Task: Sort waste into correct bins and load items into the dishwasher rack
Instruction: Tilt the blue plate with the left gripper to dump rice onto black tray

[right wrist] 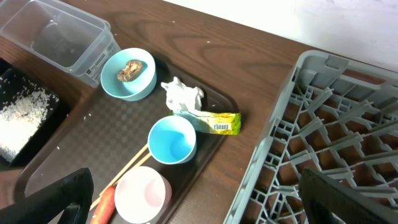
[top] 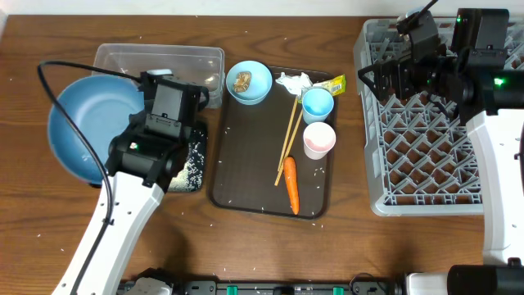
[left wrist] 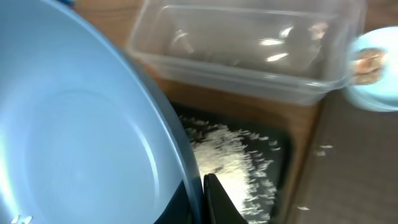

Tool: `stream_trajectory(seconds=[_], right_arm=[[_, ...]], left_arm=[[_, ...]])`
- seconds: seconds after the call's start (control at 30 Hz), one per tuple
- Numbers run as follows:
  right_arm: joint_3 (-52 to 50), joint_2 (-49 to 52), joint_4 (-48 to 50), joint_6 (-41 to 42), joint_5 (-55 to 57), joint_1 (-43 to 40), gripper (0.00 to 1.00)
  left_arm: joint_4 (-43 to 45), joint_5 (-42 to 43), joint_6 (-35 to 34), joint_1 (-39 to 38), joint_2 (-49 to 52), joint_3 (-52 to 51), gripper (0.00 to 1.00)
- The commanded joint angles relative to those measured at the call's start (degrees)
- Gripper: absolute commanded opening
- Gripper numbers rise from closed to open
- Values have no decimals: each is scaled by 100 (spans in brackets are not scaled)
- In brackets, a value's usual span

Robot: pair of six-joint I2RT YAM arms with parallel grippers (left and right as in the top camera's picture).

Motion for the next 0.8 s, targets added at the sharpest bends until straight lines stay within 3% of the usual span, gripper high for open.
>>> stream_trajectory(seconds=[0.0,0.23,0.5,0.57,0.77], right_arm=[[26,-46,-11,-28,17,-37,99],[26,-46,-11,-28,151,-37,99],[26,-46,-9,-28,181,-37,99],[26,-44,-4,-28,181,-35,99],[26,-44,-11,-28,181,-35,99]], left_arm=[[179,1661,-66,122,-179,31,6],[544,5440,177,1303,-315,31,6],[1241,10616,249,4203,-136,28,6],[1370,11589,251,4835,-11,28,6],[798,11578,647,5624,184,-345,6]])
